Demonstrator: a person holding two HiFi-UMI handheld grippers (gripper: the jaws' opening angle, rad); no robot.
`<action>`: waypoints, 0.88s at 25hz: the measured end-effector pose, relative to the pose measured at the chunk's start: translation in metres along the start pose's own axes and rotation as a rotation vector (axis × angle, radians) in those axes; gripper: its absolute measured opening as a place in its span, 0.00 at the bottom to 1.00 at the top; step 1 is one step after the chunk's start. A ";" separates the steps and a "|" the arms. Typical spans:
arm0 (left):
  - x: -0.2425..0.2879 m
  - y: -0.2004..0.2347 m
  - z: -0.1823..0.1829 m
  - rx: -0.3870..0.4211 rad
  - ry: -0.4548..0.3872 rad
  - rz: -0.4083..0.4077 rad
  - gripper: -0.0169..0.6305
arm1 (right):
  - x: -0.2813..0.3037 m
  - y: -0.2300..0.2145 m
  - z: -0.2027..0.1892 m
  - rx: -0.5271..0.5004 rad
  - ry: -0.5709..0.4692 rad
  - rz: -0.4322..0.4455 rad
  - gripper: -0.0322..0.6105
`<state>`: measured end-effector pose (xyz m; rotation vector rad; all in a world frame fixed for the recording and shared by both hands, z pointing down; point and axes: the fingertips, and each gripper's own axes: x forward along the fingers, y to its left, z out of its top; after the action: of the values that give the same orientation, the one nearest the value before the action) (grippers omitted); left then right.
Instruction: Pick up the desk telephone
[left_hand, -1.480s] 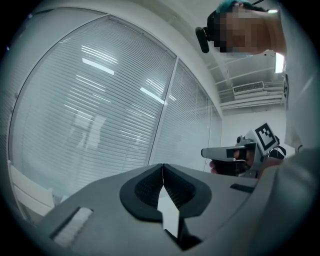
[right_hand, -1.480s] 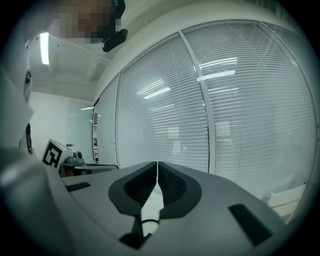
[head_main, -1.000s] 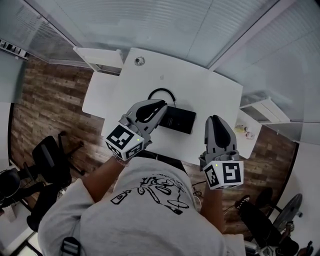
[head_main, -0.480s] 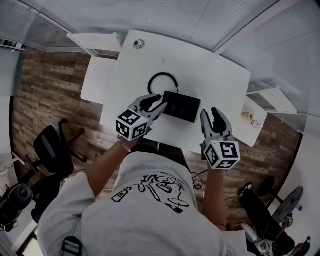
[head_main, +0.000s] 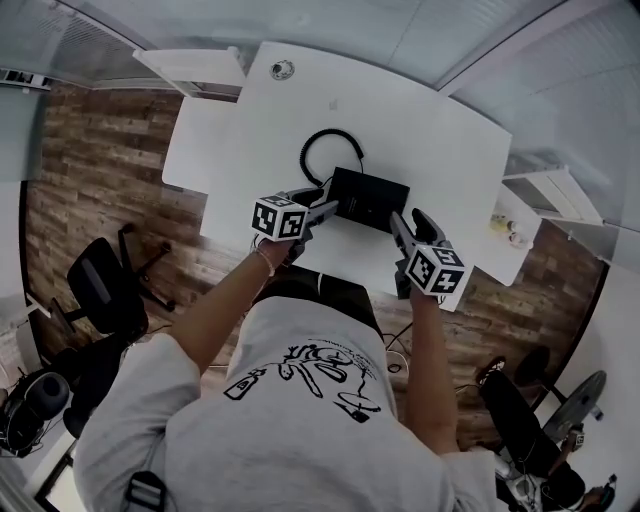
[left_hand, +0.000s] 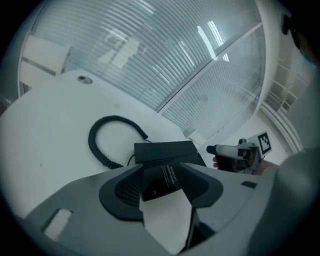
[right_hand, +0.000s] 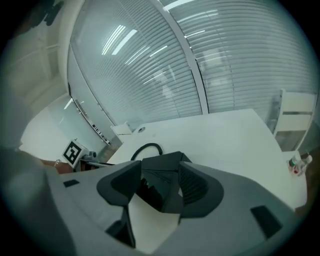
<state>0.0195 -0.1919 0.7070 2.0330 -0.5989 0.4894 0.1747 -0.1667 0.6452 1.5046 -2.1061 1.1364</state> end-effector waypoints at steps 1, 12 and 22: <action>0.004 0.005 -0.004 -0.036 0.007 -0.006 0.35 | 0.006 -0.003 -0.007 0.021 0.016 0.007 0.36; 0.033 0.030 -0.024 -0.157 0.044 -0.038 0.41 | 0.046 -0.022 -0.048 0.126 0.146 0.064 0.39; 0.037 0.020 -0.026 -0.122 0.099 -0.046 0.36 | 0.047 -0.017 -0.047 0.187 0.142 0.103 0.37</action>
<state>0.0342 -0.1862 0.7542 1.8909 -0.5086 0.5108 0.1628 -0.1642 0.7128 1.3597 -2.0500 1.4677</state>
